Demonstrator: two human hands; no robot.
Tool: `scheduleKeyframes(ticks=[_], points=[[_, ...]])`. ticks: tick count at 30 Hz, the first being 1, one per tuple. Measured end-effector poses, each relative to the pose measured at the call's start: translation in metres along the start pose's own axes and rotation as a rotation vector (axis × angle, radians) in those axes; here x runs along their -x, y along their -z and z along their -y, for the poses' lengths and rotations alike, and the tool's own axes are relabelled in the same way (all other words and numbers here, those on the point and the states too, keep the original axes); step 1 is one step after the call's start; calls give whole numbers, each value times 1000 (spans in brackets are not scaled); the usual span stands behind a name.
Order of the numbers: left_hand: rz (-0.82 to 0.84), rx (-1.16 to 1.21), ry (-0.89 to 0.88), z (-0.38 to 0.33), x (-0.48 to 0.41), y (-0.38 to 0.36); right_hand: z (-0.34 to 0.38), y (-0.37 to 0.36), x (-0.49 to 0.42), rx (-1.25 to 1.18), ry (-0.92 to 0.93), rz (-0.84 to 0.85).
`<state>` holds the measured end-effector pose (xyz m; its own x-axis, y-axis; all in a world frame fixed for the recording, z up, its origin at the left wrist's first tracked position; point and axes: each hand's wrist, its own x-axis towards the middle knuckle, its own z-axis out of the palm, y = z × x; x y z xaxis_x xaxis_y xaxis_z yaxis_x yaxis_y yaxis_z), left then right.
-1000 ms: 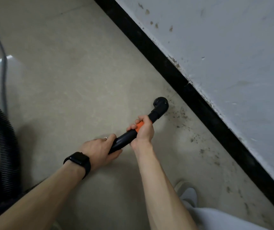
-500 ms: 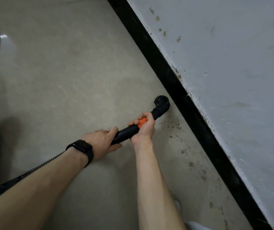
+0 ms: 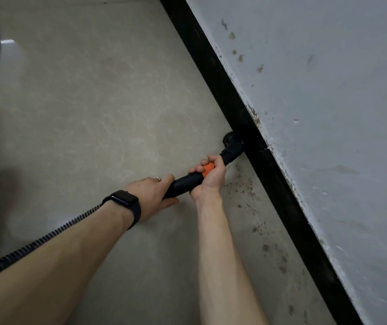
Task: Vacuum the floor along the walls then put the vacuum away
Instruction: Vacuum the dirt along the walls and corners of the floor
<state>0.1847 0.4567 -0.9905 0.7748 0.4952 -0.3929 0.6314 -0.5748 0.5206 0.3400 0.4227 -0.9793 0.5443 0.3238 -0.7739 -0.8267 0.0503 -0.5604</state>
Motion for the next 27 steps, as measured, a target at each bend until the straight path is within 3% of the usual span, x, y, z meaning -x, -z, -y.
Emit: scheduleKeyframes(ticks=[5,19,27], points=[[-17,-40,17,7,-8,4,-2,-8,-5,12,0,23],[-196,234,87,40,-28,24,-3,-88,-30,192,26,33],[-135,144,116,45,-7,30,-18,-84,-12,230,34,-32]])
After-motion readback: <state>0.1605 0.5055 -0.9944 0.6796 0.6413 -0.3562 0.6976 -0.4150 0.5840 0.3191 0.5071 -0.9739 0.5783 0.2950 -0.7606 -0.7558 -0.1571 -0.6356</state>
